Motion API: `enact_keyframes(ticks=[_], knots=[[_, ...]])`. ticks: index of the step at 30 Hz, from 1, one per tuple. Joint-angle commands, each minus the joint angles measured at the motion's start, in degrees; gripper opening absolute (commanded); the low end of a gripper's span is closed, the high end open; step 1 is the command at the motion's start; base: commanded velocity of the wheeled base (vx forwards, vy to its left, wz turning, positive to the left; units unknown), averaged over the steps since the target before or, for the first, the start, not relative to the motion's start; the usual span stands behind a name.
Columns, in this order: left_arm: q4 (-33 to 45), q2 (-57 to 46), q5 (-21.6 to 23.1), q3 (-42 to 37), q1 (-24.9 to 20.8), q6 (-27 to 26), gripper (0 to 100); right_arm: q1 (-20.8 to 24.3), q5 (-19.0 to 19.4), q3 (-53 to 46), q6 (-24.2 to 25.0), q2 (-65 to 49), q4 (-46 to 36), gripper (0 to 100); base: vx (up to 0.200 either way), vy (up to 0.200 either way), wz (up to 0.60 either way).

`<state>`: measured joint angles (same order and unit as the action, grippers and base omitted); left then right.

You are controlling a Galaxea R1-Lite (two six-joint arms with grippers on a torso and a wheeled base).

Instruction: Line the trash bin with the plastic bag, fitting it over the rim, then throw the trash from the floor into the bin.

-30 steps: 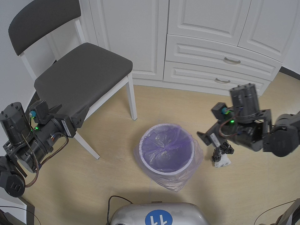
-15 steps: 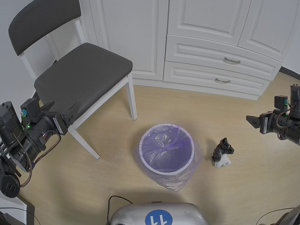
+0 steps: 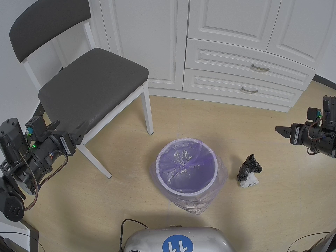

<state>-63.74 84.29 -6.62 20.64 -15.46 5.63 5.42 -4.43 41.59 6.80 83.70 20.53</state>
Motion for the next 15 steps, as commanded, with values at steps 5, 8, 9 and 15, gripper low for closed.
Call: enact_keyframes(ticks=[5,8,9,15], knots=[[-0.42,4.84,-0.24,-0.95,0.08,-0.01,100,-1.56,1.79,11.49,-4.52,16.76,-0.31,100,0.0,0.0,0.0],[-1.38,5.98,-0.32,-0.86,0.25,0.26,100,-1.65,1.52,13.95,-4.87,20.1,-0.84,100,0.0,0.0,0.0],[-2.09,6.51,-0.41,-0.78,0.52,0.43,100,-2.0,1.52,15.27,-4.87,21.68,-2.34,100,0.0,0.0,0.0],[-3.05,6.77,-0.41,-1.04,1.04,0.34,100,-4.28,2.58,21.42,-2.76,21.5,-13.06,100,0.0,0.0,0.0]])
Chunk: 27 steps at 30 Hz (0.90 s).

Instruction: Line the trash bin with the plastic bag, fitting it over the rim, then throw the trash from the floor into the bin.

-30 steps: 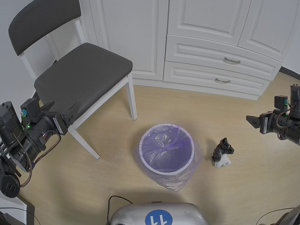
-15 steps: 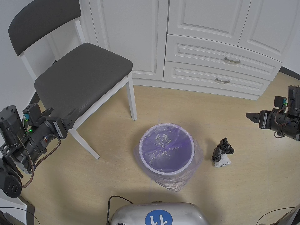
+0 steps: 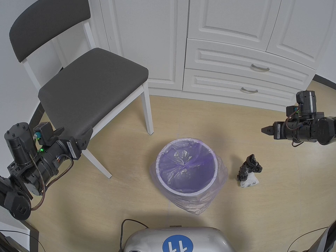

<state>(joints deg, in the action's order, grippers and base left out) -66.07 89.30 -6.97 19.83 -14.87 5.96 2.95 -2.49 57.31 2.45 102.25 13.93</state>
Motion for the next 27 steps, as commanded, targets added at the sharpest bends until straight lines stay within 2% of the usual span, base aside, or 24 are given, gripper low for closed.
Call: enact_keyframes(ticks=[1,4,5,6,8,9,10,12,14,17,19,27], knots=[[-0.72,1.58,-0.15,-0.32,0.46,-0.16,100,-1.63,0.9,7.47,3.17,1.9,-9.54,100,0.0,0.0,0.0],[-0.72,0.97,-0.15,-0.59,0.37,-0.25,100,-0.58,0.99,11.86,7.31,-0.3,-18.33,100,0.0,0.0,0.0],[-0.72,0.44,-0.15,-0.59,0.19,-0.34,100,0.83,0.99,16.17,10.21,-1.44,-26.24,100,0.0,0.0,0.0],[-0.81,0.26,-0.15,-0.5,0.11,-0.34,100,1.27,1.08,19.24,11.26,-1.27,-30.11,100,0.0,0.0,0.0],[-0.9,0.26,-0.06,-0.59,0.11,-0.34,100,1.36,1.08,21.53,11.52,-0.92,-32.48,100,0.0,0.0,0.0],[-0.99,0.35,-0.15,-0.76,-0.16,-0.51,100,1.18,1.17,27.33,11.44,0.67,-37.93,100,0.0,0.0,0.0],[-0.99,0.44,-0.15,-0.76,-0.33,-0.51,100,1.0,1.26,29.88,11.26,1.28,-40.04,100,0.0,0.0,0.0],[-0.99,0.44,-0.15,-0.76,-0.33,-0.51,100,0.92,1.61,31.9,11.08,1.54,-42.06,100,0.0,0.0,0.0],[-0.99,0.35,-0.15,-0.67,-0.33,-0.51,100,0.57,5.04,32.43,10.56,0.67,-46.72,100,0.0,0.0,0.0],[-0.99,0.26,-0.15,-0.85,-0.33,-0.51,100,-1.28,14.79,27.51,8.01,-0.21,-47.07,100,0.0,0.0,0.0],[-1.08,0.18,-0.15,-0.5,-0.33,-0.6,100,-2.16,18.75,26.8,4.67,1.19,-45.93,100,0.0,0.0,0.0],[-1.08,0.09,-0.15,-0.32,-0.33,-0.69,100,-3.74,17.52,26.89,3.0,5.5,-46.01,100,0.0,0.0,0.0]])
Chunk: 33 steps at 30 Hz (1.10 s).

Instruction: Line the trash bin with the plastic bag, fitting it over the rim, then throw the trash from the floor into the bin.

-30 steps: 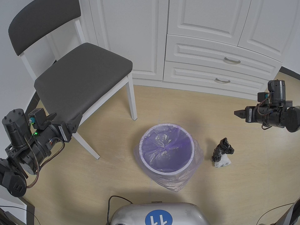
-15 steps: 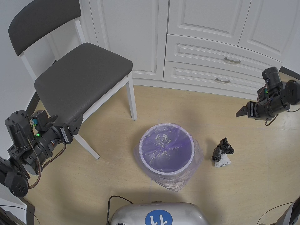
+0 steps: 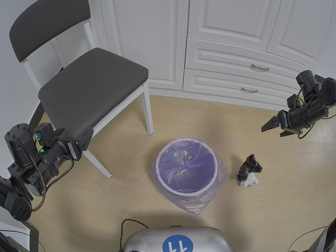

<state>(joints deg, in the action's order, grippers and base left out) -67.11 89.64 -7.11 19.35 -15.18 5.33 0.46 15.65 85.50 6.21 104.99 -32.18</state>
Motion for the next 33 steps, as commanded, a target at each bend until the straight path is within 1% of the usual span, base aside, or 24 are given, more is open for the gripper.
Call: enact_keyframes(ticks=[1,3,7,17,20,22,26,31,32,33], knots=[[-0.04,-0.25,-0.01,0.08,-0.12,-0.05,100,-1.43,-0.89,-1.31,-0.93,3.3,0.1,100,0.0,0.0,0.0],[-0.04,-0.69,-0.01,-0.19,-0.12,-0.05,100,-2.22,-1.94,-0.87,-1.99,6.2,0.1,100,0.0,0.0,0.0],[-0.04,-0.78,-0.01,-0.19,-0.47,-0.05,100,-2.31,-2.12,-0.16,-3.3,10.24,0.19,100,0.0,0.0,0.0],[-0.04,-0.78,-0.01,-0.19,-0.47,-0.05,100,-2.4,-2.38,2.39,-3.83,17.89,0.19,100,0.0,0.0,0.0],[-0.04,-0.69,-0.01,-0.19,-0.47,-0.05,100,-2.57,-4.14,3.7,-3.66,21.93,0.45,100,0.0,0.0,0.0],[-0.04,-0.69,-0.01,-0.27,-0.47,-0.05,100,-2.57,-5.98,4.58,-3.66,24.74,0.89,100,0.0,0.0,0.0],[-0.04,-0.78,-0.01,-0.36,-0.73,-0.05,100,-2.57,-7.48,6.52,-3.04,29.14,2.39,100,0.0,0.0,0.0],[0.05,-0.69,-0.01,-0.8,-1.08,-0.14,100,-2.75,-7.92,6.96,0.3,35.55,11.0,100,0.0,0.0,0.0],[0.05,-0.69,-0.01,-0.8,-1.08,-0.14,100,-2.75,-7.92,6.96,0.3,35.55,11.0,100,0.0,0.0,0.0],[-0.04,-0.6,-0.01,-0.8,-1.08,-0.14,100,-3.1,-8.62,7.04,1.71,37.92,14.78,100,0.0,0.0,0.0]])
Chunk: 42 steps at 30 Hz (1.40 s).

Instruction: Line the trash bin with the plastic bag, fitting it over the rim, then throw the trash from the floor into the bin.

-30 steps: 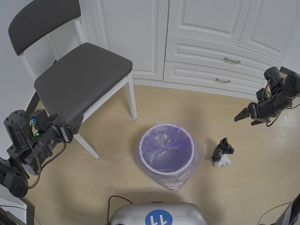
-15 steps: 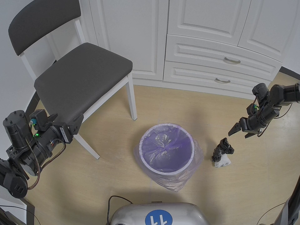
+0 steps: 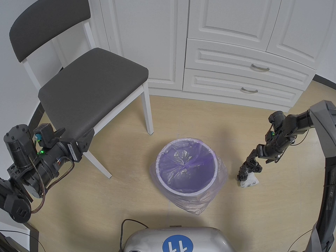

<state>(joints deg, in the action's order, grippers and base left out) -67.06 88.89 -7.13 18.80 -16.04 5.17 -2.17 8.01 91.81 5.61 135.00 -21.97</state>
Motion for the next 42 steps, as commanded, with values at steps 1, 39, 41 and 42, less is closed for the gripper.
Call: enact_keyframes(ticks=[1,39,41,42], knots=[[0.0,0.05,-0.08,-0.34,-0.22,0.02,100,-0.64,-1.24,0.74,2.83,8.97,6.06,100,0.0,0.0,0.0],[-0.09,-0.12,-0.25,-0.34,-0.3,-0.07,100,-1.43,-7.57,13.93,9.69,22.59,11.24,0,0.0,0.0,0.0],[-0.09,-0.12,-0.25,-0.34,-0.3,-0.07,100,-1.52,-7.57,12.78,9.25,21.89,10.98,0,0.0,0.0,0.0],[-0.09,-0.12,-0.25,-0.34,-0.3,-0.07,100,-1.52,-7.48,12.08,9.16,21.27,11.16,0,0.0,0.0,0.0]])
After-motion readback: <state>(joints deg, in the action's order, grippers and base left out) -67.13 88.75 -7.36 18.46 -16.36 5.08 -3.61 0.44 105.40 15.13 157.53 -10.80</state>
